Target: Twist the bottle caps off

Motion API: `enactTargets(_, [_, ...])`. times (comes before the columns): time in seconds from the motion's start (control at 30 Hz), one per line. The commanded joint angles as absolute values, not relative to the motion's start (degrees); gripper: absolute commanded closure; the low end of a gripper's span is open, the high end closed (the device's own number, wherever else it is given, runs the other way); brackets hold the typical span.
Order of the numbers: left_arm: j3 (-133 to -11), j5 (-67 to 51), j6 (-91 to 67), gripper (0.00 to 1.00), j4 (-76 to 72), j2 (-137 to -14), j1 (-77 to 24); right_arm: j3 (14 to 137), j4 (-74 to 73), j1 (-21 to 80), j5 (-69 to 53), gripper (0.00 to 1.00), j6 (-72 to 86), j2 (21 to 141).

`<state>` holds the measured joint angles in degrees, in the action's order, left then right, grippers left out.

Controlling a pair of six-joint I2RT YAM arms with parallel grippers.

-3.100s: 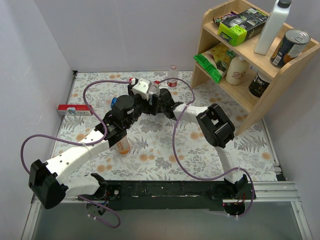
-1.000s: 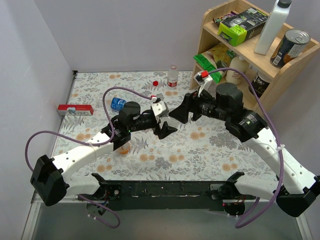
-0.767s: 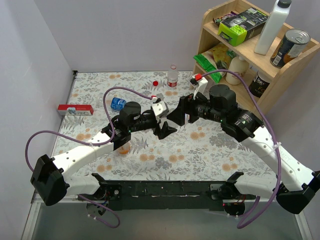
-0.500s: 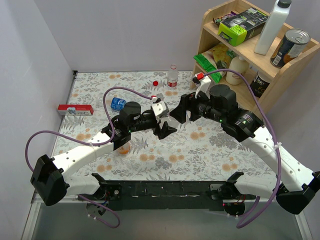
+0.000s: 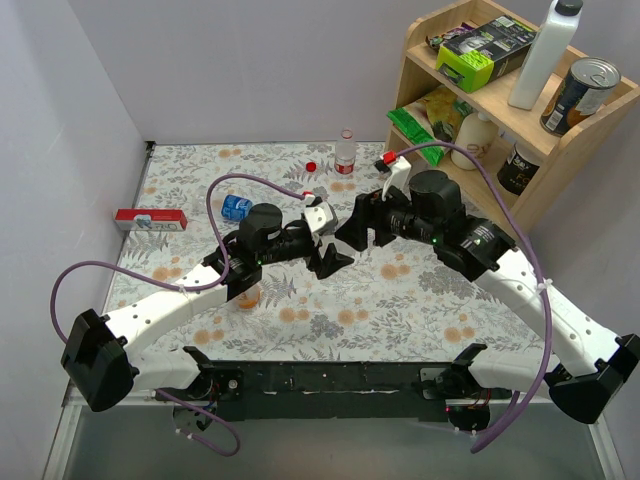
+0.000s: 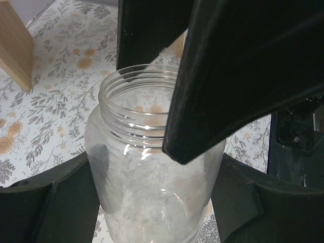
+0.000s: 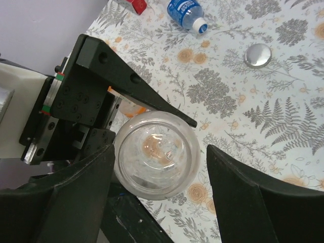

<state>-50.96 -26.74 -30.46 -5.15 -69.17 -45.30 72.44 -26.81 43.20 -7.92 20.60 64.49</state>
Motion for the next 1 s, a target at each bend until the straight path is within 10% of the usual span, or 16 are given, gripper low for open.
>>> enactTargets(0.0, [-52.29, -26.54, -30.32, 0.50, -6.06, -68.03, -45.62, 71.54, -23.91, 43.42, -10.11, 0.24, 20.21, 64.86])
enactTargets(0.17, [-52.29, -26.37, -30.59, 0.47, -6.24, -68.20, -45.62, 72.07, -23.47, 43.51, -10.37, 0.56, 19.86, 65.13])
enactTargets(0.4, [-52.12, -25.58, -32.25, 0.06, -7.29, -67.85, -45.62, 71.98, -22.59, 43.51, -9.84, 0.90, 19.95, 65.30])
enactTargets(0.97, [-52.65, -15.55, -33.83, 0.02, -6.76, -69.61, -43.95, 81.04, -24.80, 33.32, 10.81, 0.94, 10.56, 74.96])
